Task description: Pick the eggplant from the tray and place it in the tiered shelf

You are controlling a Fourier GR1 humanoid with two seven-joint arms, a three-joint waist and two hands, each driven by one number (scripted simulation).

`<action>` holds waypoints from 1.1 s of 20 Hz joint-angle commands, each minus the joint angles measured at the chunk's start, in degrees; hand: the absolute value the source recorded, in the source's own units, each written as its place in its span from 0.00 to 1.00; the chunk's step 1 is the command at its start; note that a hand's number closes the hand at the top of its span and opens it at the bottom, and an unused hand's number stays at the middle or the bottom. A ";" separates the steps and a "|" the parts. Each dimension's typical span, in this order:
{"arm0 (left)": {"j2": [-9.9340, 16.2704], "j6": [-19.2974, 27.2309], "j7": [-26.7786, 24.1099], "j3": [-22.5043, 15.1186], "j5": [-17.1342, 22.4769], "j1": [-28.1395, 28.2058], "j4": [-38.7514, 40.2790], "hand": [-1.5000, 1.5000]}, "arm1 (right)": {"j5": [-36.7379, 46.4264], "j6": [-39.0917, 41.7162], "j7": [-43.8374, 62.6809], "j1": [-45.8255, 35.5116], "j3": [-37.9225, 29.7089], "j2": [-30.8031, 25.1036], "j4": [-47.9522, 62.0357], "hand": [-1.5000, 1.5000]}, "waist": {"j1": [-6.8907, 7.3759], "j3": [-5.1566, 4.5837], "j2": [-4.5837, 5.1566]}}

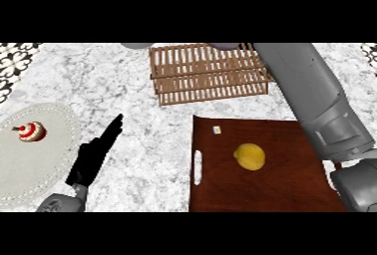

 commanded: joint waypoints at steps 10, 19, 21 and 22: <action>1.29 -0.49 0.41 2.28 0.43 0.51 -0.28 0.50 | -7.41 -20.73 -19.54 0.64 -14.93 -3.23 -0.95 0.00 | -1.76 -0.11 -0.78; 2.96 -1.30 -1.08 5.14 1.68 4.99 -1.10 0.50 | -7.48 -20.37 -12.09 10.04 -16.75 -15.67 -5.39 0.00 | -4.98 -0.14 -2.11; 1.13 0.28 1.52 3.71 0.72 4.89 -3.01 0.50 | -8.57 -15.12 -10.84 14.00 -16.63 -18.83 -9.38 0.00 | -5.48 -0.12 -2.27; 1.66 -0.83 -1.50 4.48 1.40 6.60 -2.32 0.50 | -10.84 -12.70 -12.94 18.40 -17.80 -18.35 -12.84 0.00 | -5.78 -0.12 -2.36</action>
